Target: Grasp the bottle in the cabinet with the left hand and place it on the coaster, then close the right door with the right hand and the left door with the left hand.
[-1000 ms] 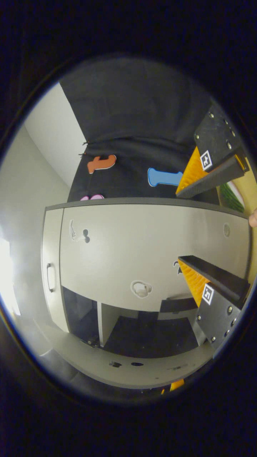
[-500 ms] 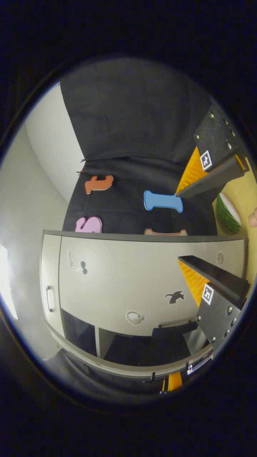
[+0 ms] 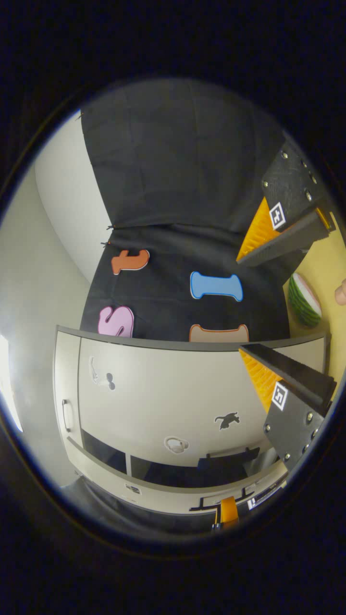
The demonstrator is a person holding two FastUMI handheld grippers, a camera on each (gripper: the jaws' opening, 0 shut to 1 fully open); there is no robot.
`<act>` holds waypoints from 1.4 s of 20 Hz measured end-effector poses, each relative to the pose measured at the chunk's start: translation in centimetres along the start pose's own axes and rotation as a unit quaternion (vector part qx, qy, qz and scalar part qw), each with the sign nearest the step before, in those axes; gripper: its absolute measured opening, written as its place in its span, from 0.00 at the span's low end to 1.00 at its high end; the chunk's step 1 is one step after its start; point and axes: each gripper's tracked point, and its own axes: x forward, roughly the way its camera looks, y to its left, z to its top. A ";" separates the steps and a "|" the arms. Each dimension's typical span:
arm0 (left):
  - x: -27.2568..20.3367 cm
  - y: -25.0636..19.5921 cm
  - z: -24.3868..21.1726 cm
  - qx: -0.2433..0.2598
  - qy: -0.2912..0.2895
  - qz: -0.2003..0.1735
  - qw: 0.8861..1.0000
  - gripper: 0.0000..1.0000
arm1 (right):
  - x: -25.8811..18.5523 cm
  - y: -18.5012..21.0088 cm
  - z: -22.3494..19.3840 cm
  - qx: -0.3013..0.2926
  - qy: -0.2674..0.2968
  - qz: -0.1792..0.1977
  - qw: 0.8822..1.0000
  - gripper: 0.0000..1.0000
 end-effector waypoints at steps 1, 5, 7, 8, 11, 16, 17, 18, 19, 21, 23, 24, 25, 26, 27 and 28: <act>0.3 0.0 -0.1 -0.006 0.000 -0.001 1.000 0.94 | 0.0 -0.3 -0.1 -0.001 0.001 -0.002 1.000 0.99; 1.5 -0.2 -0.2 -0.008 0.000 -0.002 1.000 0.94 | -0.1 -1.7 -0.5 -0.006 0.005 -0.010 1.000 0.97; 2.0 -0.1 -0.3 -0.009 0.000 -0.002 1.000 0.94 | -0.2 -2.4 -0.7 -0.006 0.007 -0.016 1.000 0.99; 2.3 -0.1 -0.3 -0.011 0.000 -0.002 1.000 0.94 | -0.2 -2.8 -0.8 -0.006 0.008 -0.019 1.000 0.97; 2.9 0.0 -0.4 -0.013 0.001 0.000 1.000 0.94 | -0.2 -3.9 -1.1 -0.002 0.011 -0.028 1.000 0.99; 3.9 0.2 -0.5 0.004 0.003 0.009 1.000 0.94 | -0.1 -5.0 -1.7 0.004 0.018 -0.037 0.999 0.99; 3.9 0.2 -0.5 0.006 0.003 0.009 1.000 0.94 | 0.0 -5.2 -1.9 0.005 0.019 -0.039 0.999 0.97; 3.9 0.2 -0.5 0.008 0.004 0.010 1.000 0.94 | 0.1 -5.2 -2.0 0.006 0.020 -0.040 0.999 0.99; 4.0 0.2 -0.5 0.010 0.005 0.010 1.000 0.94 | 0.1 -5.2 -2.1 0.008 0.021 -0.041 0.999 0.99; 4.1 0.3 -0.6 0.013 0.006 0.010 1.000 0.94 | 0.3 -5.2 -2.4 0.012 0.023 -0.040 0.999 0.97; 4.2 0.2 -0.7 0.013 0.008 0.010 1.000 0.94 | 0.5 -5.1 -2.5 0.012 0.024 -0.040 0.999 0.99; 4.3 0.3 -0.7 0.015 0.009 0.011 1.000 0.94 | 0.5 -5.1 -2.6 0.013 0.024 -0.040 0.999 0.99; 4.2 0.2 -0.7 0.016 0.009 0.010 1.000 0.93 | 0.6 -5.0 -2.7 0.013 0.025 -0.040 0.999 0.99; 4.3 0.3 -0.7 0.016 0.010 0.010 1.000 0.93 | 0.7 -5.0 -2.8 0.014 0.026 -0.040 0.999 0.99; 4.3 0.3 -0.7 0.016 0.010 0.009 1.000 0.93 | 0.8 -5.0 -2.9 0.015 0.026 -0.040 0.999 0.99; 4.0 0.3 -0.7 0.016 0.012 0.009 1.000 0.93 | 0.8 -5.0 -2.8 0.016 0.026 -0.041 0.999 0.99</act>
